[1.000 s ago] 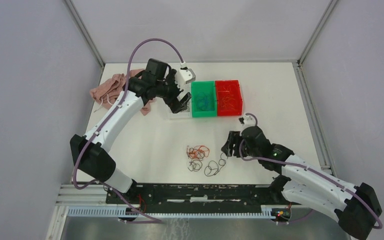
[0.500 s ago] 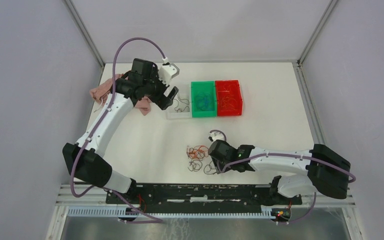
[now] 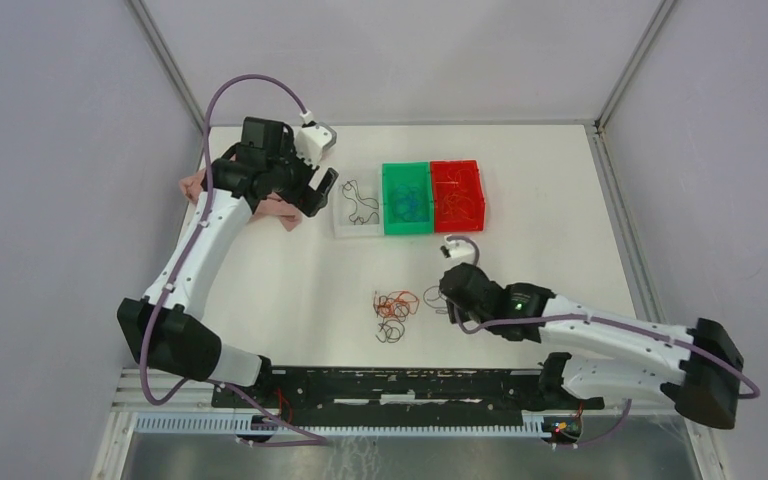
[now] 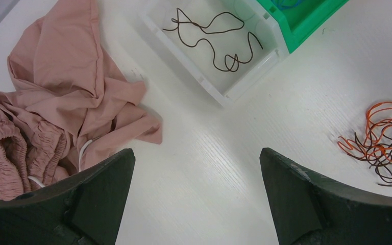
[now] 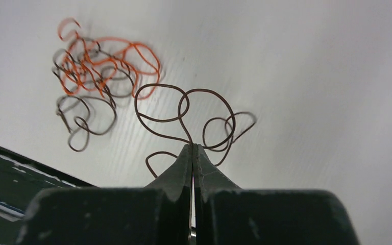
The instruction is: Untangle the cables
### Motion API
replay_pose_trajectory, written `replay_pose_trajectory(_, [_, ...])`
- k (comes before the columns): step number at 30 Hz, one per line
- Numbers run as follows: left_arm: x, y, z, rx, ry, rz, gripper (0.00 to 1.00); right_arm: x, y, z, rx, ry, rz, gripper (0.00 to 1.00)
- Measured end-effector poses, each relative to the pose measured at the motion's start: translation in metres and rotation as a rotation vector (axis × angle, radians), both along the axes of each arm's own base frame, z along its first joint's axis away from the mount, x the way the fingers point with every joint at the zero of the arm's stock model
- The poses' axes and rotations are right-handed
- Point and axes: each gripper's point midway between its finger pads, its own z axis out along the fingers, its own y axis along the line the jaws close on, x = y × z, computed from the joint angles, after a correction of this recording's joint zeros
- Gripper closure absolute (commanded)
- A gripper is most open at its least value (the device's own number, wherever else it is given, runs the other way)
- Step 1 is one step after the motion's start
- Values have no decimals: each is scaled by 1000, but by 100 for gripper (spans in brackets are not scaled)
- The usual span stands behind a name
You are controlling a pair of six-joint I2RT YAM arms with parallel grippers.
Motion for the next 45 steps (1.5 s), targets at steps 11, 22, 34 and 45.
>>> replay_pose_trajectory(11, [-8,5,-15,-8,35,24,1,57,2,122,161,-194,-67,100])
replay_pose_trajectory(22, [15,74,1,-119,-38,313,1,171,123,208,283,-291,16,100])
replay_pose_trajectory(34, [20,105,6,-185,-45,415,1,261,192,140,254,-282,8,100])
replay_pose_trajectory(45, [14,97,0,-214,-22,384,1,291,187,49,85,-223,-43,61])
